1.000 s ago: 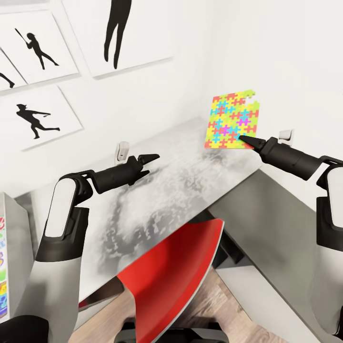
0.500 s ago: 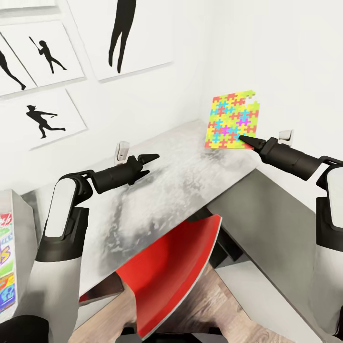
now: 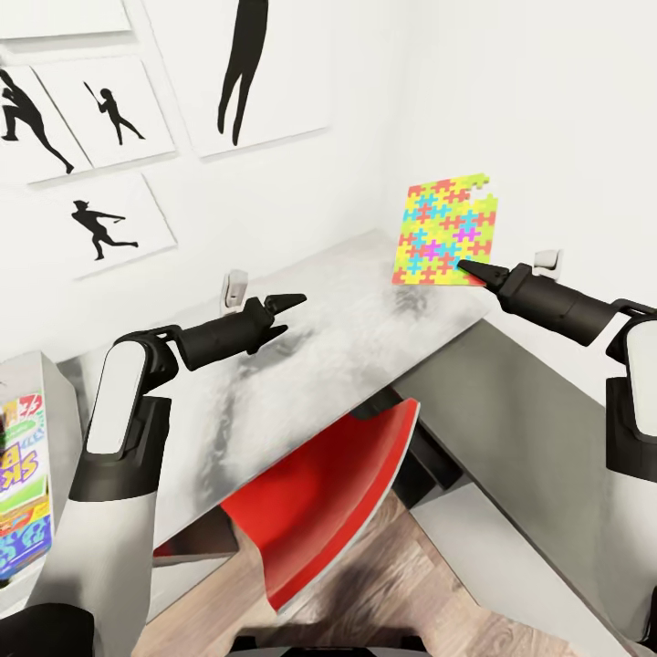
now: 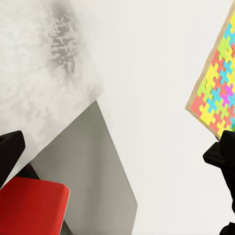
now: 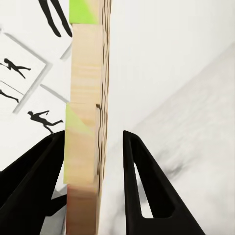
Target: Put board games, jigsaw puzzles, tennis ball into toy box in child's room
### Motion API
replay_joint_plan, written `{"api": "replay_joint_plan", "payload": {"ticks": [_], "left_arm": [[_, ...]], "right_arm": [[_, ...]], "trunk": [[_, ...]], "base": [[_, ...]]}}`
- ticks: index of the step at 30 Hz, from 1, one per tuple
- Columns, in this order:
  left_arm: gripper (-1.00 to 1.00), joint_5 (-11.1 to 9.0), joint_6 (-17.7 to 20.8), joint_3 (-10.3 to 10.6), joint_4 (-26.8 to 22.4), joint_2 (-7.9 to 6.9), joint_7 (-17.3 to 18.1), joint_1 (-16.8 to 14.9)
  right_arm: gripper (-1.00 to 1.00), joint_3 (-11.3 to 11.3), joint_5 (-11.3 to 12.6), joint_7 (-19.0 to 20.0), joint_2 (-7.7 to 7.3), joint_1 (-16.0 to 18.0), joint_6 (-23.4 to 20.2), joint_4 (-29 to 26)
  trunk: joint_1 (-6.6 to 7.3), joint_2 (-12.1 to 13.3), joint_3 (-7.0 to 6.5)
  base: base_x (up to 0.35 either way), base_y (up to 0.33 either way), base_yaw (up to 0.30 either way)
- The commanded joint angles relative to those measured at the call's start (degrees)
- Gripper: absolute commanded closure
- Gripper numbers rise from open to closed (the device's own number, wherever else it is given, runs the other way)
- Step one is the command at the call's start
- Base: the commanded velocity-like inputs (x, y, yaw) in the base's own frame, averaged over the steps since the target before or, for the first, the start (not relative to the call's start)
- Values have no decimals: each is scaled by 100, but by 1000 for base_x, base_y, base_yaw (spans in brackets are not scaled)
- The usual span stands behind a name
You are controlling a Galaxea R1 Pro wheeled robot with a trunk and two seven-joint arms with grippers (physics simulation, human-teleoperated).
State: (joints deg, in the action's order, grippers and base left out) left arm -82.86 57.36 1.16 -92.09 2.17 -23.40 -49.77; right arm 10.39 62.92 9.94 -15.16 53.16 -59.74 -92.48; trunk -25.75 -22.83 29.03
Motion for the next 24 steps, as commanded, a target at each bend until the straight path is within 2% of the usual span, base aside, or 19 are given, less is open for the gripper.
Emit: {"api": "replay_joint_plan", "payload": {"ticks": [1,12,18,19,24], "left_arm": [[-100,-54,12,-3,-5,3,-60,-5],[-100,-59,18,-2,-2,-22,-35,1],[-100,-62,20,1,-2,-50,132,5],[-100,-59,21,-6,-2,-66,282,19],[-100,-48,21,-12,-2,-77,388,61]], "right_arm": [[100,7,-52,72,-1,5,-26,4],[100,-4,-49,75,6,-170,-26,4],[100,-19,-45,79,5,-402,-26,3],[100,-24,-40,83,5,-479,-26,3],[100,-21,-38,83,3,-523,-26,2]], "trunk": [[-4,-9,-1],[-4,-9,-104],[-4,-9,-161],[-4,-9,-170],[-4,-9,-217]], "base": [[-8,0,0],[-2,0,0],[0,0,0],[0,0,0],[0,0,0]]}}
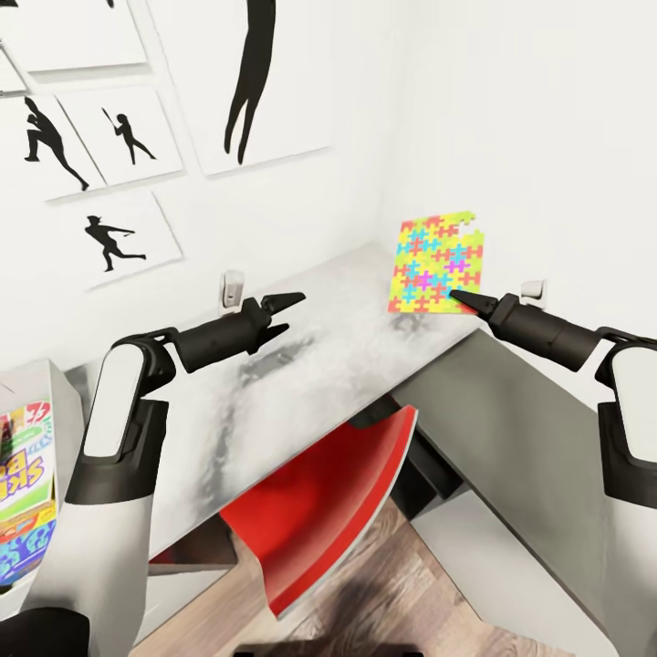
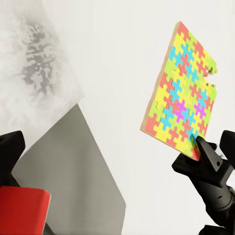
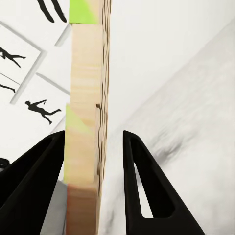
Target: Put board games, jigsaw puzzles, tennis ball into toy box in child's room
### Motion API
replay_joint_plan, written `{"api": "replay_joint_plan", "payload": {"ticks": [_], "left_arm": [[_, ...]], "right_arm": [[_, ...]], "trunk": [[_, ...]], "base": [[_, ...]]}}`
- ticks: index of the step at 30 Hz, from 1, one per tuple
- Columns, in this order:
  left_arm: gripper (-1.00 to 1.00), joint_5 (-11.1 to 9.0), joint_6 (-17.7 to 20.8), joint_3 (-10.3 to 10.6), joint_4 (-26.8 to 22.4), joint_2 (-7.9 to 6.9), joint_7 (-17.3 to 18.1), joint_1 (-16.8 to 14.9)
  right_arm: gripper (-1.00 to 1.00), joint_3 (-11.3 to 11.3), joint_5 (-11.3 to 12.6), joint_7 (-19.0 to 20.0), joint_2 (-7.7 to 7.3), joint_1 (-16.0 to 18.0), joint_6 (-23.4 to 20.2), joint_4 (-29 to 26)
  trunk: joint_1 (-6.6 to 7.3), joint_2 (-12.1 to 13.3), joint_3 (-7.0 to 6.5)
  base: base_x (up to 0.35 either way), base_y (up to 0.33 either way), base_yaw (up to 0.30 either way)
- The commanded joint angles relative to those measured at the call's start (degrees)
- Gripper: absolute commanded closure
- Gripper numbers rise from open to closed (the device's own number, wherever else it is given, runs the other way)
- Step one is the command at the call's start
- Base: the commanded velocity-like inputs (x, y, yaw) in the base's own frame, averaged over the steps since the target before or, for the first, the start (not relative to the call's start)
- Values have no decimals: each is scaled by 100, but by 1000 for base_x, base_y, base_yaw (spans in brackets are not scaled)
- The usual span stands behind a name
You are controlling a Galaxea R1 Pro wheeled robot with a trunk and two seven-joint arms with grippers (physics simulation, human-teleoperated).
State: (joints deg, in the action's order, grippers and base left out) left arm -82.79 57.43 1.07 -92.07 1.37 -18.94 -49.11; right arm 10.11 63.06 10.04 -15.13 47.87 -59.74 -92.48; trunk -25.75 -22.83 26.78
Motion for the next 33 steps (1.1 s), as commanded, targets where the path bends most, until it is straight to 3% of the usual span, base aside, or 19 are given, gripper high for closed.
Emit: {"api": "replay_joint_plan", "payload": {"ticks": [1,13,16,17,18,22,33], "left_arm": [[-100,-47,13,-3,-4,1,-45,3],[-100,-65,15,-29,-3,-8,35,13],[-100,-285,14,-34,-3,-39,39,-12],[-100,-486,16,-37,-3,-54,26,-26],[-100,-486,16,-37,-3,-54,26,-26],[-100,-978,21,-52,-3,-158,29,-50],[-100,-1103,22,-27,-3,-221,2,-44]], "right_arm": [[100,8,-51,73,-3,-2,-26,2],[100,48,-17,85,-90,-188,-26,2],[100,40,3,105,-111,-242,-26,-1],[100,39,7,111,-112,-255,-26,-3],[100,39,7,111,-112,-255,-26,-3],[100,54,15,124,-139,-241,-26,-6],[100,58,42,126,-110,-262,-26,-7]], "trunk": [[-4,-9,-1],[-4,-9,-114],[-4,-9,-142],[-4,-9,-151],[-4,-9,-161],[-4,-9,-198],[-4,-9,-301]], "base": [[0,0,0],[0,0,-1],[0,0,-41],[0,0,-59],[0,0,-59],[0,0,-69],[-19,0,-76]]}}
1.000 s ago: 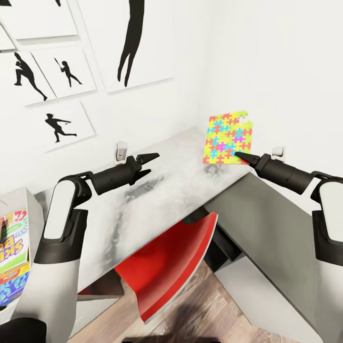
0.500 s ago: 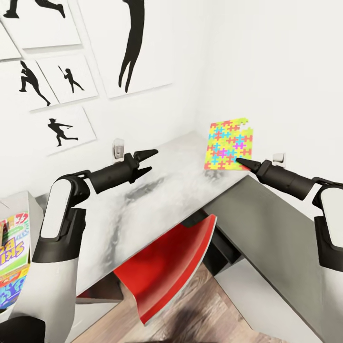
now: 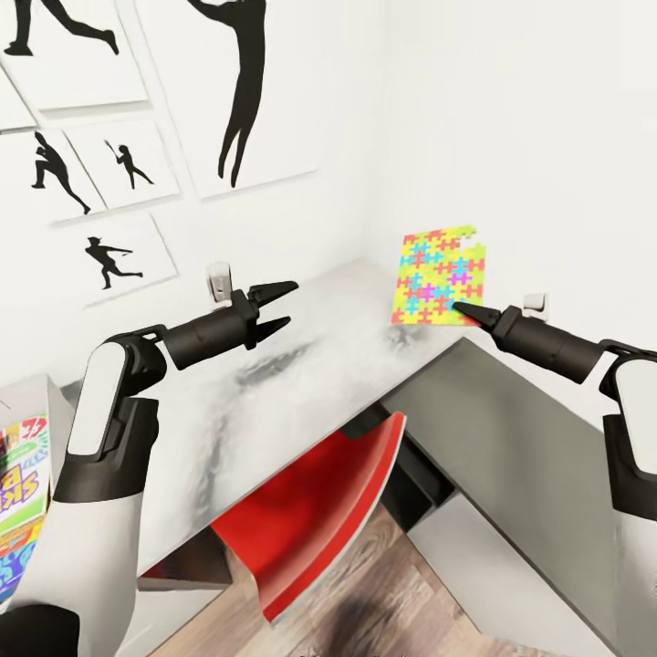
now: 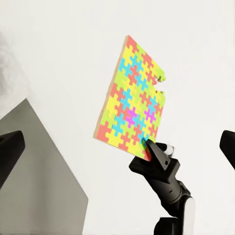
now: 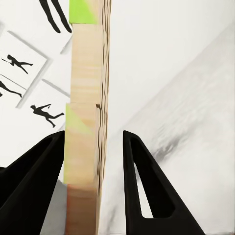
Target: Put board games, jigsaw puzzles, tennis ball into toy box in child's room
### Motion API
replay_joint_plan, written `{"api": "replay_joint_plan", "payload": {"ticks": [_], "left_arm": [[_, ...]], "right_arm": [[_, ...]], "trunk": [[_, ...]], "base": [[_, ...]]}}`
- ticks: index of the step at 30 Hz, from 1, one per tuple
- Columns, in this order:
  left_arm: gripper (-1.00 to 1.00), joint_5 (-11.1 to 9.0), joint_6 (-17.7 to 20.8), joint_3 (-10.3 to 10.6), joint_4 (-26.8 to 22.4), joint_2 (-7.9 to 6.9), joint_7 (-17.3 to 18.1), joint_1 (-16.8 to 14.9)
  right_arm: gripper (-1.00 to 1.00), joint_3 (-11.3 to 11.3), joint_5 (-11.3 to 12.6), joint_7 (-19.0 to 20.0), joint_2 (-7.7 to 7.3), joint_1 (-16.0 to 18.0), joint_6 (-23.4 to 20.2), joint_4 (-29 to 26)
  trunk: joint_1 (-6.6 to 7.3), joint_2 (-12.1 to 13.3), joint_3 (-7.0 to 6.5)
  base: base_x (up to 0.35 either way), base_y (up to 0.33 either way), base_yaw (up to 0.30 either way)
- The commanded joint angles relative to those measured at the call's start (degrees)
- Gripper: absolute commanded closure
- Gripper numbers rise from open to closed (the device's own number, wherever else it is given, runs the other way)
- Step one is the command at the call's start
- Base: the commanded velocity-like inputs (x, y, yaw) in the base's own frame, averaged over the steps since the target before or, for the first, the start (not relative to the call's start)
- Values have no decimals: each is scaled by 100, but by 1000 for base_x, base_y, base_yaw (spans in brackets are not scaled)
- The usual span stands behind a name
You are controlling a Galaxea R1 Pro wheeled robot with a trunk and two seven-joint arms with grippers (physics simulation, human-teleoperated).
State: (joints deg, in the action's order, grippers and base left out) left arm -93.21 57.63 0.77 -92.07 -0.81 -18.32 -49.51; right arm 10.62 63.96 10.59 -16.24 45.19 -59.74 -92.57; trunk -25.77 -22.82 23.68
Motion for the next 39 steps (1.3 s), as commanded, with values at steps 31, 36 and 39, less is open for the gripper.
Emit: {"api": "replay_joint_plan", "payload": {"ticks": [31,36,39], "left_arm": [[-100,8,3,11,-4,-14,-83,20],[-100,12,3,11,-4,-12,-84,17],[-100,13,3,8,-4,-13,-85,18]], "right_arm": [[100,-104,-42,58,33,-10,-26,10],[100,-104,-42,58,34,-10,-26,7],[100,-104,-42,58,34,-10,-26,9]], "trunk": [[-2,-10,-282],[-2,-10,-328],[-2,-10,-357]], "base": [[-64,0,-76],[-241,0,-67],[-290,0,-65]]}}
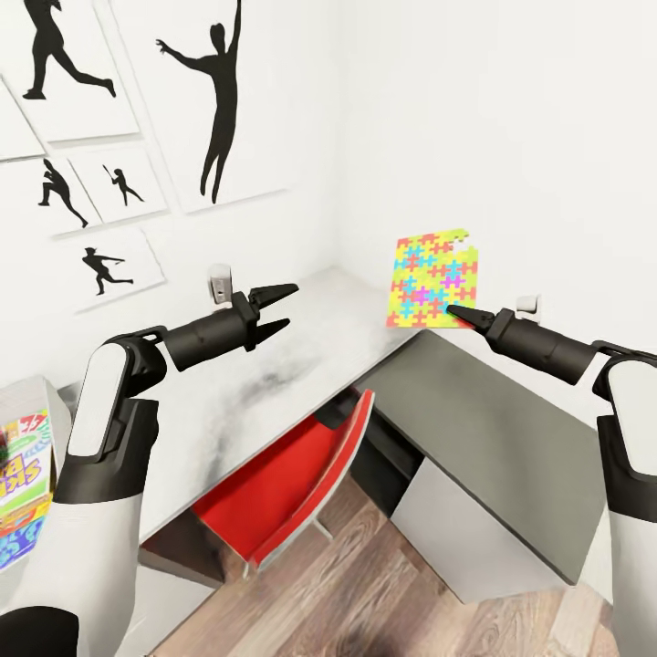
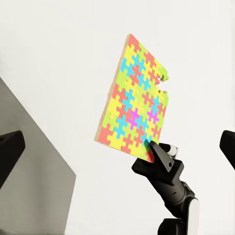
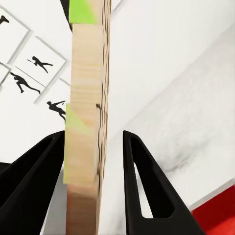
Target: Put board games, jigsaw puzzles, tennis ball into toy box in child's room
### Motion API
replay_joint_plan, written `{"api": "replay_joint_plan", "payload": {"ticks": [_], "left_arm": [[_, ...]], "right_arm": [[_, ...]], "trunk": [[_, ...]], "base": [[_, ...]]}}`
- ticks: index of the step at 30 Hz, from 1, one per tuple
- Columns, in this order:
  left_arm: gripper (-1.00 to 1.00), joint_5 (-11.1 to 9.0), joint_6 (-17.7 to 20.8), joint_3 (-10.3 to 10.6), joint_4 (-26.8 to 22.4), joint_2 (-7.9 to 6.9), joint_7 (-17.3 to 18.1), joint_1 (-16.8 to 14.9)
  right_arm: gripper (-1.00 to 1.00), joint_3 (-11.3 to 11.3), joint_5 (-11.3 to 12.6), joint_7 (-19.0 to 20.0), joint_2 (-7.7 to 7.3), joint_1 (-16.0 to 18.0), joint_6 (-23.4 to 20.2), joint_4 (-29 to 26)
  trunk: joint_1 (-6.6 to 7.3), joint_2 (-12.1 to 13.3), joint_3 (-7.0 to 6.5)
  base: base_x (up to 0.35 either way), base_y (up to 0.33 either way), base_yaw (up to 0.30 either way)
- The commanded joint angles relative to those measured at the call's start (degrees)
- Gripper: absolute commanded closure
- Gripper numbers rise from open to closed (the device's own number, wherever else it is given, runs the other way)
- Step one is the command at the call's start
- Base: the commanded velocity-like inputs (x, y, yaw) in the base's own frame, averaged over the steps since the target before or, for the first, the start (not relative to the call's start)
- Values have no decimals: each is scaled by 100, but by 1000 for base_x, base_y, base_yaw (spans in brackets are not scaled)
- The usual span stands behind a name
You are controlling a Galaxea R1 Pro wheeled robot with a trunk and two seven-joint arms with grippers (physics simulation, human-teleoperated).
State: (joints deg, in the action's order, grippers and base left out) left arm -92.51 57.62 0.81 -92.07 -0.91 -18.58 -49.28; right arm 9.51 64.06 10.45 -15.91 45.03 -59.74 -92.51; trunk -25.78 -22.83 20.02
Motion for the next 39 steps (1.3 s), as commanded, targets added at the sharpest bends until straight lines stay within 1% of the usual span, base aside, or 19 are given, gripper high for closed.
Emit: {"api": "replay_joint_plan", "payload": {"ticks": [1,6,16,31,39], "left_arm": [[-100,-57,3,1,-4,-4,-59,-4],[-100,-57,1,-1,-4,-5,-63,-3],[-100,-57,0,-14,-4,-6,-66,4],[-100,-52,-5,-19,-4,-10,-64,11],[-100,-43,1,-27,-4,-50,-66,18]], "right_arm": [[100,5,-48,71,0,6,-26,3],[100,-40,-50,71,6,6,-26,3],[100,-102,-50,71,14,6,-26,2],[100,-108,-51,71,5,6,-26,2],[100,-116,-45,71,10,6,-26,4]], "trunk": [[0,-10,0],[0,-10,-46],[0,-10,-140],[0,-10,-281],[0,-10,-356]], "base": [[-240,0,-64],[-129,0,-55],[-30,0,-16],[-3,0,44],[0,0,10]]}}
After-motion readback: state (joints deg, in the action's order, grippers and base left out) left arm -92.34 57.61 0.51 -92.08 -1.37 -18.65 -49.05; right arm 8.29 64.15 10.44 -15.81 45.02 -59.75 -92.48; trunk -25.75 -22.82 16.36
